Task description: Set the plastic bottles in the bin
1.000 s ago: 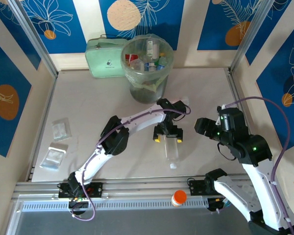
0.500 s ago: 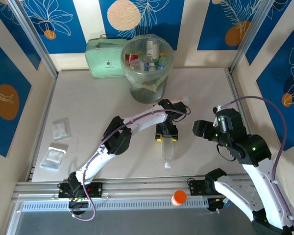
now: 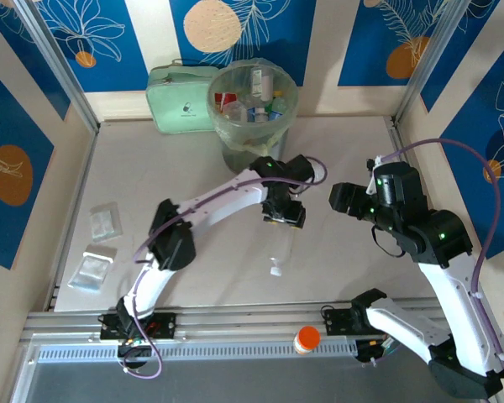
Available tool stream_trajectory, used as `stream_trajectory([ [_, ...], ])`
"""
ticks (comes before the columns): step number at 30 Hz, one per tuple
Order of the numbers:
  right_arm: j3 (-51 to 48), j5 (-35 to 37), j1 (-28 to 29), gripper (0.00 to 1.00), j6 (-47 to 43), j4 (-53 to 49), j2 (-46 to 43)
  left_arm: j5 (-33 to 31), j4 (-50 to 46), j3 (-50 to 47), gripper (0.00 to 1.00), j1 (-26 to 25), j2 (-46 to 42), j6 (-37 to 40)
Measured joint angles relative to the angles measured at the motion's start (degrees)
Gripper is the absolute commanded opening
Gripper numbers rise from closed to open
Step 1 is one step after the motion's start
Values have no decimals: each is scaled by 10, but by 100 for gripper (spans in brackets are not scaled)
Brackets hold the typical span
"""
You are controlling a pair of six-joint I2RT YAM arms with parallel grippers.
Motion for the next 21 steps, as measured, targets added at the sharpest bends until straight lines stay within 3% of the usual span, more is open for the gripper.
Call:
stream_trajectory([
  [4,28,2,-1,74,1,0,20,4,44,-21,52,27,-107,32],
  [8,46,2,-1,74,7,-1,34,33,92,-15,51,101,-163,36],
  [15,59,-10,-3,75,10,0,51,108,250,18,51,255,-157,-66],
  [21,81,-35,-7,74,8,0,77,126,415,75,50,313,-88,-191],
])
